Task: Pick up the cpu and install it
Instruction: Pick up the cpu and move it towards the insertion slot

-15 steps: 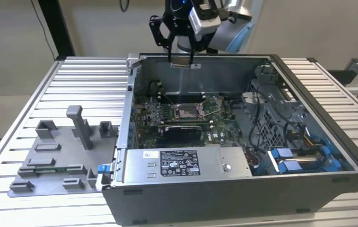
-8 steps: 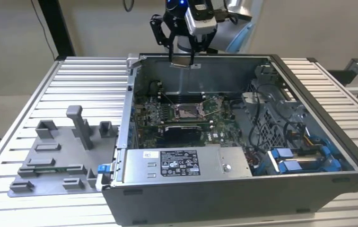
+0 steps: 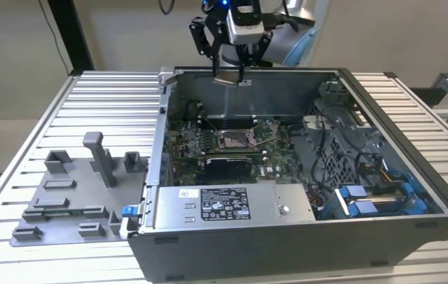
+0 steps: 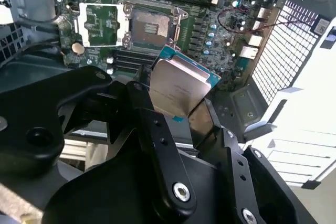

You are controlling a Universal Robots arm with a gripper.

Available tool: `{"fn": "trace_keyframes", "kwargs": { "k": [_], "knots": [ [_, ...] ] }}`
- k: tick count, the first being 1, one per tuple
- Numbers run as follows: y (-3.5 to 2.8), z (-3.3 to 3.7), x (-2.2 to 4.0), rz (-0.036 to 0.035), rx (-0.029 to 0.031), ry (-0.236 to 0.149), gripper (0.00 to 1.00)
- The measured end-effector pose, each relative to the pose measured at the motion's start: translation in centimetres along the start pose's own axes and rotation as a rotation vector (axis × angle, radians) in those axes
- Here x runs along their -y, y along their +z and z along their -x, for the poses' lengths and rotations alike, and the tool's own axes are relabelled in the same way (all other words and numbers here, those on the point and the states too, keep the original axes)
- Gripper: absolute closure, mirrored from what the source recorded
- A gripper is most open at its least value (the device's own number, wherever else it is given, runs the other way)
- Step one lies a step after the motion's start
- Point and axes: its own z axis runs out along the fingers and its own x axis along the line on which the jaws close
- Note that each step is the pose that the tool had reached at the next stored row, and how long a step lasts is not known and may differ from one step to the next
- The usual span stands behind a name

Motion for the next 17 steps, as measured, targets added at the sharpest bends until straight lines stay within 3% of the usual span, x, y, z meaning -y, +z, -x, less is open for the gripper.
{"fn": "trace_keyframes", "kwargs": {
  "k": [17],
  "knots": [
    [0.04,0.0,0.01,0.0017,0.0331,0.243,1.0]
  ]
}}
